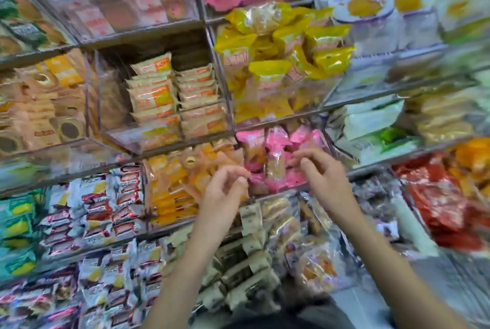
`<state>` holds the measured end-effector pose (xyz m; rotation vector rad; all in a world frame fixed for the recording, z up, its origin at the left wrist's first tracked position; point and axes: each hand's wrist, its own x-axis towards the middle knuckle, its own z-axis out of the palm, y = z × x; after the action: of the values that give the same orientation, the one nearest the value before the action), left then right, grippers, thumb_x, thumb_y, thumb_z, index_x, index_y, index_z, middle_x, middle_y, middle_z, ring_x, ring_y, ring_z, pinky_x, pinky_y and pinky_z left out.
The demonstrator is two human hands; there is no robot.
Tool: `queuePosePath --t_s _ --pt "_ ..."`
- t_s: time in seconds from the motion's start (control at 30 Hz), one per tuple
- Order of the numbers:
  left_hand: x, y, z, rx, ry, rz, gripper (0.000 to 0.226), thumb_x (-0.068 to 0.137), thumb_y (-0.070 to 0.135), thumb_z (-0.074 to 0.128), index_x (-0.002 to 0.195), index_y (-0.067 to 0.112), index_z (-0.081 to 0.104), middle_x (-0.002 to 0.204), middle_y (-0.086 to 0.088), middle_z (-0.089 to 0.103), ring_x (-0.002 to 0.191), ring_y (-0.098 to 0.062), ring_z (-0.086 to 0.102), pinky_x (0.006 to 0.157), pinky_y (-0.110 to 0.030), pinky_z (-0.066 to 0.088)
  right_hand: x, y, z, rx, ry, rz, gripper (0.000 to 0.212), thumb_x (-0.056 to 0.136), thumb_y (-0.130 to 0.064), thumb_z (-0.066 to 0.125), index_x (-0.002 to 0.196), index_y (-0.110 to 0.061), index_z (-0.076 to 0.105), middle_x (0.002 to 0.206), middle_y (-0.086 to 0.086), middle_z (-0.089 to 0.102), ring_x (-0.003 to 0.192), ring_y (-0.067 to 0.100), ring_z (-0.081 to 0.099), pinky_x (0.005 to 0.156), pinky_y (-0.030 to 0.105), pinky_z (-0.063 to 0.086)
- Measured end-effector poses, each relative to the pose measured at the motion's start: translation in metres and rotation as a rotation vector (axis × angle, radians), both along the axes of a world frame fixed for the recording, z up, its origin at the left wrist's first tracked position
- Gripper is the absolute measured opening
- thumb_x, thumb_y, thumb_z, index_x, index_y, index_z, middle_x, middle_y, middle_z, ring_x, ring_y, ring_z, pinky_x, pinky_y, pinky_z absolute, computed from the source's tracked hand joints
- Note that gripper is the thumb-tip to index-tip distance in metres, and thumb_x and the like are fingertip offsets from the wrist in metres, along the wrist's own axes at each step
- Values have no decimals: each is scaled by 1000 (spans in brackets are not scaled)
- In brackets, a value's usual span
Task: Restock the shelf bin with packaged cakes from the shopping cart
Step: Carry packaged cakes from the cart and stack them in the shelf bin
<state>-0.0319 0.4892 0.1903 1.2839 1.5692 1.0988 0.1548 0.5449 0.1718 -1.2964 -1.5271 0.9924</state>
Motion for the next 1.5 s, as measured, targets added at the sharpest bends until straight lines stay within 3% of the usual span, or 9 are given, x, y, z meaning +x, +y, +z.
queuePosePath --t_s 0.17,0.4,0.5,0.63,0.83,0.97,1.07,1.37,1.5 --pt "96 -21 -69 -614 1 -538 19 96 19 48 81 26 58 85 11 68 75 0 65 63 -16 45 115 -101 -75 -517 -2 -196 22 94 -1 47 84 -15 61 89 8 67 75 10 62 67 19 47" --pt "225 -66 -115 -661 283 -875 32 94 -2 48 71 20 51 74 6 55 70 0 50 63 -3 41 239 -242 -129 -885 93 -543 17 94 0 42 98 -1 58 87 12 59 72 17 52 59 17 39" --pt "288 -83 -130 -746 343 -936 28 96 0 44 75 16 51 79 -3 54 72 -6 53 70 -17 43 292 -291 -134 -954 98 -636 14 94 1 43 94 -3 56 84 11 58 77 23 54 63 20 42" --pt "394 -107 -135 -744 412 -1011 24 96 2 45 79 17 51 78 2 56 68 -5 52 52 -5 37 380 -337 -136 -976 0 -589 16 93 -4 47 100 2 61 94 12 65 92 28 61 83 31 44" --pt "513 -143 -125 -751 459 -1158 12 97 22 46 93 26 56 103 4 66 90 -5 62 73 -18 41 513 -380 -126 -979 72 -771 15 93 -10 47 100 -11 60 96 7 68 84 21 63 70 22 45" --pt "567 -139 -122 -711 458 -1222 12 96 25 46 94 29 57 105 6 66 85 6 62 70 -9 41 570 -377 -126 -944 137 -858 15 91 -9 48 89 -20 58 92 7 69 78 19 64 63 20 44" --pt "613 -110 -134 -627 530 -1259 12 96 23 47 92 31 56 105 3 65 93 -6 62 81 -18 43 593 -356 -129 -899 184 -882 18 92 -10 47 84 -23 57 91 7 68 78 17 63 65 22 45" --pt "779 16 -255 -443 995 -1504 21 99 21 40 112 8 50 81 4 45 82 -21 51 73 -30 37 626 -292 -170 -925 311 -923 23 94 -18 43 83 -35 54 89 2 67 80 20 63 76 36 52" --pt "819 50 -326 -335 1235 -1418 40 90 13 50 126 -3 43 118 -22 54 106 -37 54 84 -40 46 632 -262 -204 -966 436 -1016 22 96 -19 43 84 -35 54 88 1 66 79 23 62 79 42 51"
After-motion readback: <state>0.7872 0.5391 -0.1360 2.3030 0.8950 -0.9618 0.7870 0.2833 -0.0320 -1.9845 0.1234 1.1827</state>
